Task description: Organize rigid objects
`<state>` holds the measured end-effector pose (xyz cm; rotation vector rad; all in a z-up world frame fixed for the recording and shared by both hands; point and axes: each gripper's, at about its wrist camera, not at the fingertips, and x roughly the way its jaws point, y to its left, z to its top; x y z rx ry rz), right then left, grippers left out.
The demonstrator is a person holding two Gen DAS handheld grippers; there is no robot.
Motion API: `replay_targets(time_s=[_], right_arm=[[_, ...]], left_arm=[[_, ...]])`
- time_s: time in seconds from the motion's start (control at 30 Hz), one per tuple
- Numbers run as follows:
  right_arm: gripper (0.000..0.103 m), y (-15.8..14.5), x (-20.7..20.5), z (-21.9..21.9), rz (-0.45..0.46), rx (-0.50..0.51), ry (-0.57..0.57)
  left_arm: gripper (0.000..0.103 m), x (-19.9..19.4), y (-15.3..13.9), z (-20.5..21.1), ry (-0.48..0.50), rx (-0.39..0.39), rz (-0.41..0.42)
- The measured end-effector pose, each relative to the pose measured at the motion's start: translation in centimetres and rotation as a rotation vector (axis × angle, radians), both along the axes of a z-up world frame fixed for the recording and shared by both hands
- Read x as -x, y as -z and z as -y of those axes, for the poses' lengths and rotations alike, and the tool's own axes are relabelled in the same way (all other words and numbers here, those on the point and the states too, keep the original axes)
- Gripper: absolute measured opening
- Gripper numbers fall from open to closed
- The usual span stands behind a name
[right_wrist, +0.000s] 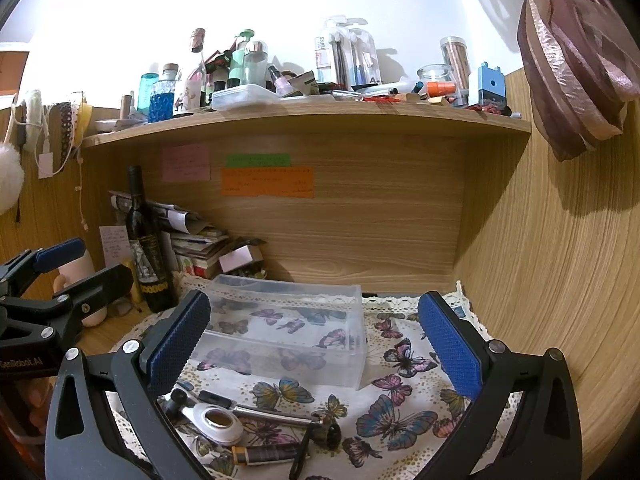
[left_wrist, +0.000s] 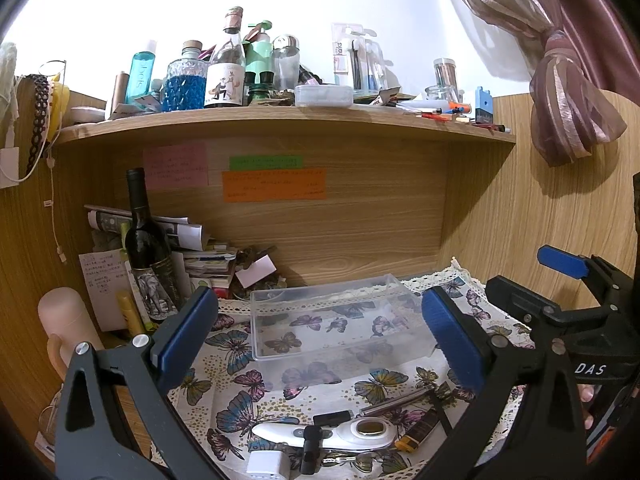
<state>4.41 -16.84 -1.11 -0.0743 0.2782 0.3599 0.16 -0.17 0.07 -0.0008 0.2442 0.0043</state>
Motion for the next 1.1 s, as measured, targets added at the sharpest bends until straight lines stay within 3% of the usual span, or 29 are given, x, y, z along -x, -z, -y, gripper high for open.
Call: replay_targets(time_s=[1.1], right_arm=[[0.103, -0.02, 0.25, -0.27, 0.012, 0.013, -0.007]], left_arm=[[0.103, -0.04, -0.4, 0.14, 0.004, 0.014, -0.002]])
